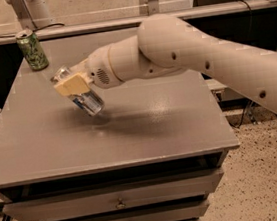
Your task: Place redbull can upright
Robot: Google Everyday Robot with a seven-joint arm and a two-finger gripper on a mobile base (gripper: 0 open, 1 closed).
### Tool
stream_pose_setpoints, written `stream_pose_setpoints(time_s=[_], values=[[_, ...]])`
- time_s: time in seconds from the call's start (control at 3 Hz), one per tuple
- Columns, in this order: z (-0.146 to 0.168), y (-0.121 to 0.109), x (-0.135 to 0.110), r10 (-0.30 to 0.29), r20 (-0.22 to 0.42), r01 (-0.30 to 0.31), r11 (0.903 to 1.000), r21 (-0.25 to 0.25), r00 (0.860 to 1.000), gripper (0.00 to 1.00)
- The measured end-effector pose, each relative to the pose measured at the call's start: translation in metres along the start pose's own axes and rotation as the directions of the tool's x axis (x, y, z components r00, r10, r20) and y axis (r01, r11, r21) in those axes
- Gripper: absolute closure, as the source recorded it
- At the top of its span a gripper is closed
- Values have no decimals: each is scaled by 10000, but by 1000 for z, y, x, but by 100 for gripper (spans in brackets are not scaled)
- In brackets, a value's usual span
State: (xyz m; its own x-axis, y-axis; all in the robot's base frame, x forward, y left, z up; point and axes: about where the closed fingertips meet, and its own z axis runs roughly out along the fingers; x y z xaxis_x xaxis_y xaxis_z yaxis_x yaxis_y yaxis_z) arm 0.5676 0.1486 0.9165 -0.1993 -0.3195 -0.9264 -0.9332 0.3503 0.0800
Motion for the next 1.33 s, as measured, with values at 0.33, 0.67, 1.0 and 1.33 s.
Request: stream_pose_setpoints(time_s=[0.33, 0.67, 1.0, 1.33], values=[[-37, -32, -6, -226, 1516, 181, 9994, 310, 9882, 100], [-70, -56, -8, -718, 2694, 545, 9960, 710, 9604, 100], [-98, -70, 6, -842, 3888, 511, 9942, 947, 9175, 100], [-97, -70, 6, -842, 3890, 515, 9943, 938, 9174, 100]])
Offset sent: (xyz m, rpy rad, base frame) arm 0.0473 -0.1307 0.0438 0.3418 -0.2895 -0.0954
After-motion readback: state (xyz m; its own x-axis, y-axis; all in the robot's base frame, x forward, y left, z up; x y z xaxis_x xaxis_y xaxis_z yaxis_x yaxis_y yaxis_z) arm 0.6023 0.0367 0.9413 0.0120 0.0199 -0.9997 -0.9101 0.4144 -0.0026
